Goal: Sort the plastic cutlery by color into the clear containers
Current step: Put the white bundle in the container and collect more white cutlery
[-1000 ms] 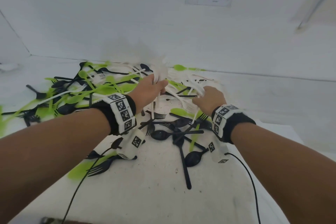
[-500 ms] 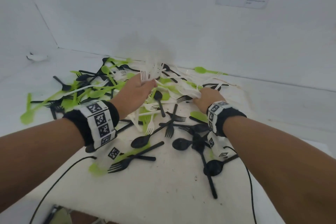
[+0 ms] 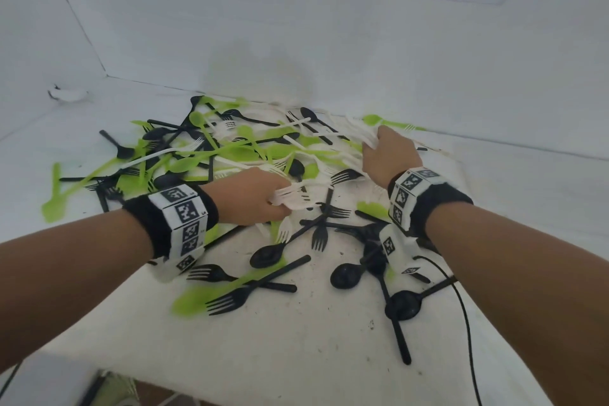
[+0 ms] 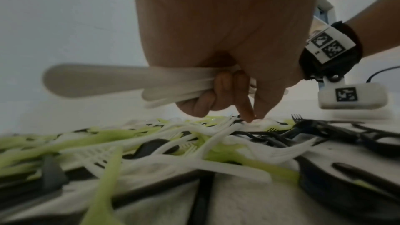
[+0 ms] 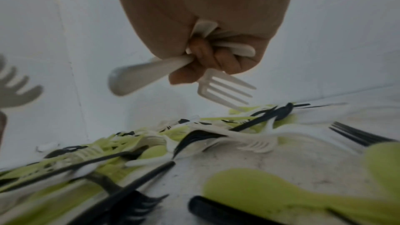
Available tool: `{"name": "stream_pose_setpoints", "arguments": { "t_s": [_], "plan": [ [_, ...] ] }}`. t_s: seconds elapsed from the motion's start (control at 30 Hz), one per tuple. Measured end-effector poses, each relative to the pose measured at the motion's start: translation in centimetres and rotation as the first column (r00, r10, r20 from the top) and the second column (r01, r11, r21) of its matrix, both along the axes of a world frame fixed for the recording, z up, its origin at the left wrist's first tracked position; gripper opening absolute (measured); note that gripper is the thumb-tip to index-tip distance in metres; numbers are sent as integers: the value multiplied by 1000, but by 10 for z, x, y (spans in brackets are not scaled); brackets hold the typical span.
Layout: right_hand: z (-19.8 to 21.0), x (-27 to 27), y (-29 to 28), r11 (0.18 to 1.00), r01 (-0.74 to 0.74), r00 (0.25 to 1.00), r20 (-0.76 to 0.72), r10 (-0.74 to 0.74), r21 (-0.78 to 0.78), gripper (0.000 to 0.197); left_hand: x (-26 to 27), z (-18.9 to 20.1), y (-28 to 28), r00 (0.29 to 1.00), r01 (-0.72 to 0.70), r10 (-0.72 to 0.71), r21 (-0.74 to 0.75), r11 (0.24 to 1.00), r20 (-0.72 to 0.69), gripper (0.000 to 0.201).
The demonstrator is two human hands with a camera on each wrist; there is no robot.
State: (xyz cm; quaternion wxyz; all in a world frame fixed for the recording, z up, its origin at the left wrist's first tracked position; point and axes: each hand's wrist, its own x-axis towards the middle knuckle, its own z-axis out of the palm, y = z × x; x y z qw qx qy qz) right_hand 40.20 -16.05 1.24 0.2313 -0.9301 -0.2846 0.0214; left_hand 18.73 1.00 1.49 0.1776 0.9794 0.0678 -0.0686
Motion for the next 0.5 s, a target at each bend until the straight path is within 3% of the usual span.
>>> {"name": "stream_pose_setpoints", "arguments": {
  "t_s": [0.13,0.27,0.43,0.5],
  "plan": [
    [2,-19,12,996,-61,996,-62,65,60,17,-14,-7,-1,984,166,-154,155,974,-88,7],
    [-4,-35,20,984,-128,988,-70,138,124,20,-15,-18,-2,962,271,-242,363,892,-124,47],
    [-10,-45,16,978,-107,985,-116,129,180,24,-5,-27,-6,966,257,-246,397,881,-80,30],
    [-10,-43,11,979,-64,984,-153,94,195,24,0,-24,-9,967,239,-254,323,916,4,17]
  ]
}}
